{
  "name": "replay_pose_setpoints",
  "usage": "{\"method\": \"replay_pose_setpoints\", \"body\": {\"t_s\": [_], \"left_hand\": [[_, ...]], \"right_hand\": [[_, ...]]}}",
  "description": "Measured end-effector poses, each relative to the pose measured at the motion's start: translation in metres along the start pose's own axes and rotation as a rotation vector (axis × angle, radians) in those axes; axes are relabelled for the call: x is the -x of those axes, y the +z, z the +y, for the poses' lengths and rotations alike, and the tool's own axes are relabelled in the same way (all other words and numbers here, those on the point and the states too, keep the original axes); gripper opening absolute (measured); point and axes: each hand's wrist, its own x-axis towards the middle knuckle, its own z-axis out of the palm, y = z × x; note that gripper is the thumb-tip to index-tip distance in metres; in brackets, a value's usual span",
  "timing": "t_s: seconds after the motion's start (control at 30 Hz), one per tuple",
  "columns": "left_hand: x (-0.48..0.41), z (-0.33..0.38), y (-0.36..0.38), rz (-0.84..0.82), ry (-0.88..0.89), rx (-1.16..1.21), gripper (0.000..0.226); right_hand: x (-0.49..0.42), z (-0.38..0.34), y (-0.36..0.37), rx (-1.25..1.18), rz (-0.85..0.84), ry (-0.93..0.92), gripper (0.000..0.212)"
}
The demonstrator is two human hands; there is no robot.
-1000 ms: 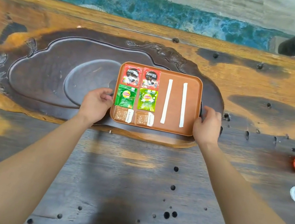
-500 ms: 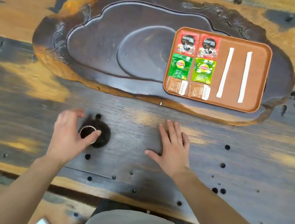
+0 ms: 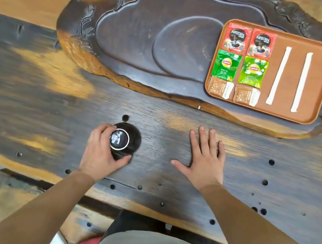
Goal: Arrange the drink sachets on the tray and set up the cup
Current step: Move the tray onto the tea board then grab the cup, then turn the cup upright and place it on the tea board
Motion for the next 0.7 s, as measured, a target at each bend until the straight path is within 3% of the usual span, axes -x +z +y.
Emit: {"method": "replay_pose_setpoints", "body": {"t_s": [0.17, 0.3, 0.37, 0.43, 0.53, 0.6, 0.7], "left_hand": [[-0.001, 0.036, -0.003, 0.005, -0.083, 0.23, 0.09], [-0.008, 0.066, 0.005, -0.208, -0.297, 0.566, 0.081], [-0.016, 0.075, 0.013, -0.3, -0.376, 0.687, 0.064], [-0.025, 0.083, 0.019, -0.279, -0.446, 0.788, 0.041], [-0.043, 0.089, 0.021, -0.162, -0.564, 0.755, 0.044], [-0.052, 0.086, 0.02, -0.099, -0.572, 0.676, 0.047], [-0.058, 0.084, 0.018, -0.084, -0.566, 0.749, 0.047]], "right_hand": [[0.0, -0.001, 0.001, -0.003, 0.006, 0.011, 0.104], [0.0, 0.0, 0.003, -0.013, 0.02, 0.013, 0.105], [0.001, 0.001, 0.003, -0.016, 0.022, 0.012, 0.104], [0.001, 0.001, 0.003, -0.022, 0.027, 0.007, 0.104], [0.001, 0.002, 0.005, -0.039, 0.038, 0.005, 0.105], [0.001, 0.002, 0.005, -0.04, 0.037, 0.002, 0.105], [0.0, 0.003, 0.005, -0.046, 0.038, -0.002, 0.104]]}}
